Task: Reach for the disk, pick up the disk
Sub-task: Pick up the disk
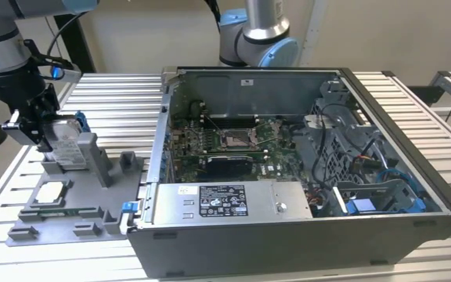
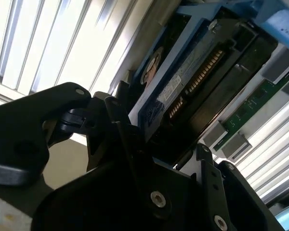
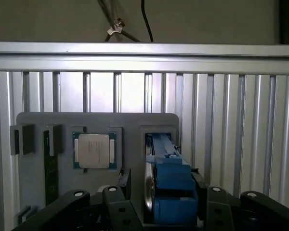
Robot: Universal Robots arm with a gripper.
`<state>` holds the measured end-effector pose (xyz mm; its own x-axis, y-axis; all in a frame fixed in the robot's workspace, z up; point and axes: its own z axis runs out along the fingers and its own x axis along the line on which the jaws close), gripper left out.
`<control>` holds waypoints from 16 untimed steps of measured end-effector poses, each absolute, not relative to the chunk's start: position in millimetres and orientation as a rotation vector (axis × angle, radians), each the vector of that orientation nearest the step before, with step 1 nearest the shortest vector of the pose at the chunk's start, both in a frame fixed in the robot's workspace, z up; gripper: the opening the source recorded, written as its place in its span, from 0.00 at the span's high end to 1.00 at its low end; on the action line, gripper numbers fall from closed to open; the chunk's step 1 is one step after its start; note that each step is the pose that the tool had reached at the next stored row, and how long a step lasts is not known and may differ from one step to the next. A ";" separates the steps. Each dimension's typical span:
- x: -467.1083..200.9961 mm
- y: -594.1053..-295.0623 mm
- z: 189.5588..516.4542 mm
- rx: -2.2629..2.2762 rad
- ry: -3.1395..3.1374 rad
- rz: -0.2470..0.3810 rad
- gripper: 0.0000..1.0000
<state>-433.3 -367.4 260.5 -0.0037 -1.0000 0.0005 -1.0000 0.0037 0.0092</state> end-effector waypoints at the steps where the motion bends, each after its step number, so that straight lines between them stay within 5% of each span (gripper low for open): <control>1: -433.3 -367.4 260.4 2.213 -2.221 -0.010 0.00; 13: -433.3 -367.4 260.1 2.213 -2.221 -0.010 0.00; 14: -433.3 -367.4 260.1 2.213 -2.221 -0.010 1.00; 16: -433.3 -367.4 260.1 2.212 -2.221 -0.010 1.00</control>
<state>-433.3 -367.4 260.1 -0.0037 -1.0000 0.0004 -1.0000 0.0038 0.0092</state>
